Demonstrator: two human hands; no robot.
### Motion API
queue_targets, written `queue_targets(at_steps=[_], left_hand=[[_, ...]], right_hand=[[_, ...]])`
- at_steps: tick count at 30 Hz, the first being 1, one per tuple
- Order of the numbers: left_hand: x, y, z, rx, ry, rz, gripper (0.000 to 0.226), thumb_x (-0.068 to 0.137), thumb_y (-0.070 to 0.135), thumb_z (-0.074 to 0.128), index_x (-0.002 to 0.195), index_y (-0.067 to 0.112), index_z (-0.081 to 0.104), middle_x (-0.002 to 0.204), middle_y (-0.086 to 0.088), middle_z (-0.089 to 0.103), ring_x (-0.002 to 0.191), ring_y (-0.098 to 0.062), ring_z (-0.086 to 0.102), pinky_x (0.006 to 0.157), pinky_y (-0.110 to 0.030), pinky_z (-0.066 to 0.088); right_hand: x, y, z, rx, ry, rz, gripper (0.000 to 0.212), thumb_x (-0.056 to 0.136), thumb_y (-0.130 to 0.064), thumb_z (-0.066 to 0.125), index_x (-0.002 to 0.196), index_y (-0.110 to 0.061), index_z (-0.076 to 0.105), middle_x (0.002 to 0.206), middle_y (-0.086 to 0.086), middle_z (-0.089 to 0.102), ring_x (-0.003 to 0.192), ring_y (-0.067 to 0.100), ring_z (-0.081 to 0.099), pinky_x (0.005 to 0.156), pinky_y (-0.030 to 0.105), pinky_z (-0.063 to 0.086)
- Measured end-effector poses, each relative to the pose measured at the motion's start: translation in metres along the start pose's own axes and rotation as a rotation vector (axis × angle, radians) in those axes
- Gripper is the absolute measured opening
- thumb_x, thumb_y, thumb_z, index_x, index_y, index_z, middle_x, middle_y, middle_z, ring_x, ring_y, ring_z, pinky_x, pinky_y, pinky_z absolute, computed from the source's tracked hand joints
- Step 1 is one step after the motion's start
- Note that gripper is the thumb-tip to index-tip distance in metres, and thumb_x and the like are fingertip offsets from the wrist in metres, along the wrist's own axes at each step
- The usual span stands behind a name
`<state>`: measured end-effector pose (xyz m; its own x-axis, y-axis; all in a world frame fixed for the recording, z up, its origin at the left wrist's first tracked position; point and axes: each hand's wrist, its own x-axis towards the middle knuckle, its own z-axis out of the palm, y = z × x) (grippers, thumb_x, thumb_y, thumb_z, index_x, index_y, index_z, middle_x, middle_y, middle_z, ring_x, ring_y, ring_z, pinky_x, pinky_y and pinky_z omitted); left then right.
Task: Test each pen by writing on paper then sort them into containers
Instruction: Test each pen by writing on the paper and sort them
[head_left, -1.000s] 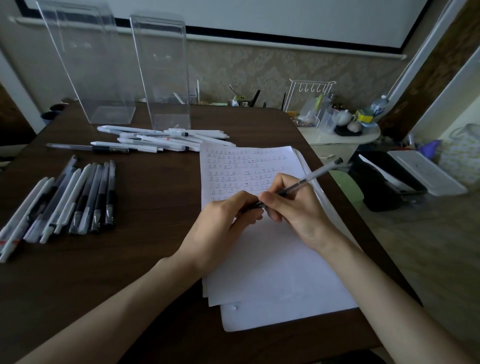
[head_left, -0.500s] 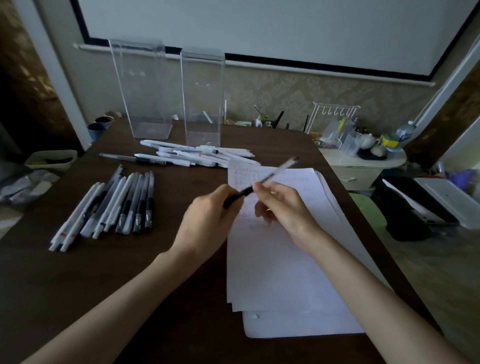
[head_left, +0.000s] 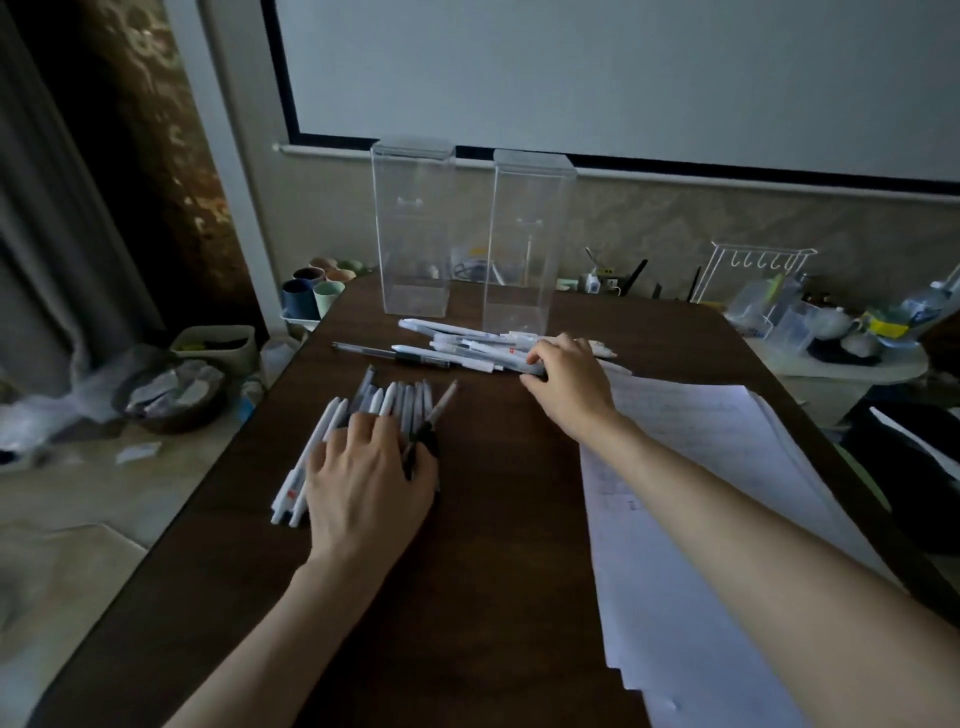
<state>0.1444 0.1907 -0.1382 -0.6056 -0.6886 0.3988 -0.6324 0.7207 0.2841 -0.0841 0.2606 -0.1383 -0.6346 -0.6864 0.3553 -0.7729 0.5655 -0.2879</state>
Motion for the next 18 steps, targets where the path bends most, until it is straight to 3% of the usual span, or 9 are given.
queue_targets(at_steps=[3, 5, 7, 10, 12, 15, 18], left_hand=[[0.000, -0.002, 0.005, 0.024, -0.019, -0.015, 0.035, 0.085, 0.049, 0.049, 0.098, 0.016, 0.055, 0.107, -0.007, 0.056, 0.102, -0.024, 0.053, 0.088, -0.039, 0.040], [0.000, -0.005, 0.008, -0.027, -0.011, 0.070, 0.039, 0.085, 0.048, 0.050, 0.109, 0.017, 0.054, 0.122, -0.008, 0.052, 0.116, -0.026, 0.048, 0.098, -0.042, 0.036], [0.000, -0.005, 0.010, -0.055, -0.062, 0.224, 0.047, 0.088, 0.048, 0.049, 0.126, 0.022, 0.049, 0.140, -0.006, 0.042, 0.134, -0.025, 0.033, 0.110, -0.046, 0.021], [0.000, -0.002, 0.011, 0.005, -0.134, 0.308, 0.048, 0.089, 0.050, 0.046, 0.131, 0.027, 0.051, 0.149, -0.006, 0.033, 0.142, -0.027, 0.016, 0.110, -0.049, 0.000], [-0.001, 0.001, 0.010, -0.010, -0.128, 0.286, 0.049, 0.089, 0.050, 0.045, 0.131, 0.025, 0.051, 0.147, -0.009, 0.036, 0.141, -0.029, 0.020, 0.109, -0.052, 0.002], [0.001, 0.021, 0.005, -0.097, -0.016, 0.370, 0.051, 0.088, 0.043, 0.052, 0.133, 0.019, 0.048, 0.139, -0.012, 0.045, 0.133, -0.031, 0.034, 0.107, -0.057, 0.019], [0.004, 0.058, 0.006, -0.168, 0.047, 0.488, 0.048, 0.087, 0.032, 0.058, 0.130, 0.013, 0.049, 0.133, -0.012, 0.050, 0.128, -0.031, 0.042, 0.105, -0.058, 0.027]], right_hand=[[-0.002, -0.003, 0.008, -0.133, 0.092, 0.005, 0.010, 0.091, -0.022, 0.056, 0.096, -0.013, 0.060, 0.106, 0.004, 0.055, 0.104, 0.022, 0.045, 0.081, 0.031, 0.039], [-0.004, -0.004, 0.009, -0.168, 0.143, 0.001, 0.011, 0.092, -0.021, 0.055, 0.095, -0.012, 0.061, 0.105, 0.004, 0.056, 0.101, 0.022, 0.045, 0.083, 0.032, 0.040], [-0.007, -0.005, 0.002, -0.089, 0.167, 0.008, 0.010, 0.093, -0.019, 0.055, 0.095, -0.011, 0.060, 0.101, 0.005, 0.060, 0.100, 0.023, 0.048, 0.082, 0.032, 0.041], [-0.023, -0.001, -0.022, 0.119, 0.205, 0.015, 0.008, 0.091, -0.016, 0.059, 0.093, -0.009, 0.059, 0.088, 0.005, 0.064, 0.090, 0.020, 0.056, 0.071, 0.031, 0.048], [-0.046, 0.006, -0.045, 0.255, 0.195, -0.001, 0.005, 0.089, -0.014, 0.062, 0.091, -0.010, 0.059, 0.086, 0.001, 0.062, 0.084, 0.013, 0.057, 0.069, 0.020, 0.046], [-0.089, 0.020, -0.081, 0.392, 0.071, -0.013, 0.005, 0.086, -0.015, 0.065, 0.088, -0.017, 0.060, 0.085, -0.010, 0.061, 0.084, 0.003, 0.057, 0.072, 0.007, 0.040], [-0.125, 0.039, -0.105, 0.480, -0.034, 0.013, 0.009, 0.084, -0.012, 0.068, 0.082, -0.019, 0.062, 0.080, -0.006, 0.065, 0.085, 0.004, 0.060, 0.074, 0.011, 0.042]])
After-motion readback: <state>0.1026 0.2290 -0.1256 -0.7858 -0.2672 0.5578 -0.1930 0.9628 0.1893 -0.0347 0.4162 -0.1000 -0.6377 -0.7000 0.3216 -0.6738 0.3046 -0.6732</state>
